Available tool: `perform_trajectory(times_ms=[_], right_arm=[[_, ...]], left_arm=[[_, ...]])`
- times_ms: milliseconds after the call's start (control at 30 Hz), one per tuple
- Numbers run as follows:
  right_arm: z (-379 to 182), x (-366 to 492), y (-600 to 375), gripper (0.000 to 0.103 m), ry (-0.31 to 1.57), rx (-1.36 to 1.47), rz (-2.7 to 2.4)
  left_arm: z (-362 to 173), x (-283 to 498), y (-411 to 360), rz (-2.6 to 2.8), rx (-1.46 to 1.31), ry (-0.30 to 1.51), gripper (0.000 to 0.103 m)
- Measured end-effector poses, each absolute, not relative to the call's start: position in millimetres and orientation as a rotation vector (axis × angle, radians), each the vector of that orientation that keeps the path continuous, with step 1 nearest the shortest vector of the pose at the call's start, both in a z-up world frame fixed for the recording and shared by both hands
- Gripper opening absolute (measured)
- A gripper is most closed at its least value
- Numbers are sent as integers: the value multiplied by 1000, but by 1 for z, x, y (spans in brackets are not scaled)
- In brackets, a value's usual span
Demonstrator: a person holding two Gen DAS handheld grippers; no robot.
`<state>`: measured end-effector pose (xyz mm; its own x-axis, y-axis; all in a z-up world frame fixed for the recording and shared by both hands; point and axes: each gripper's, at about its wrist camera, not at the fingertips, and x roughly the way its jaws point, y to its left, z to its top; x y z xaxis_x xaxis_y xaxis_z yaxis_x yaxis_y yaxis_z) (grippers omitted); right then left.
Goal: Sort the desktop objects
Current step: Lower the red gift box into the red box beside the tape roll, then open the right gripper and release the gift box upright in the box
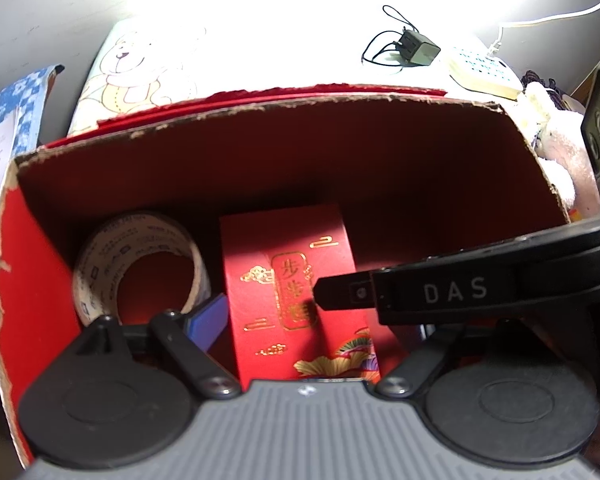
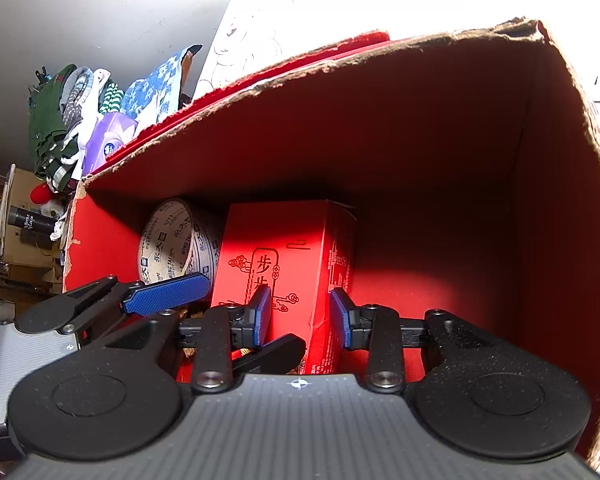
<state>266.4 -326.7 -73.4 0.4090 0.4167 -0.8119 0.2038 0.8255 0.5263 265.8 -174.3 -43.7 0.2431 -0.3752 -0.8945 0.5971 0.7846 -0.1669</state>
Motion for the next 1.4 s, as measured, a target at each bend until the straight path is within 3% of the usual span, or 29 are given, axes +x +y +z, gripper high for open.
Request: perform_trajectory(times_ms=[1400], right_arm=[[-60, 256, -319, 37, 1042, 547, 139]], left_arm=[[-46, 265, -178, -594, 255, 1119, 82]])
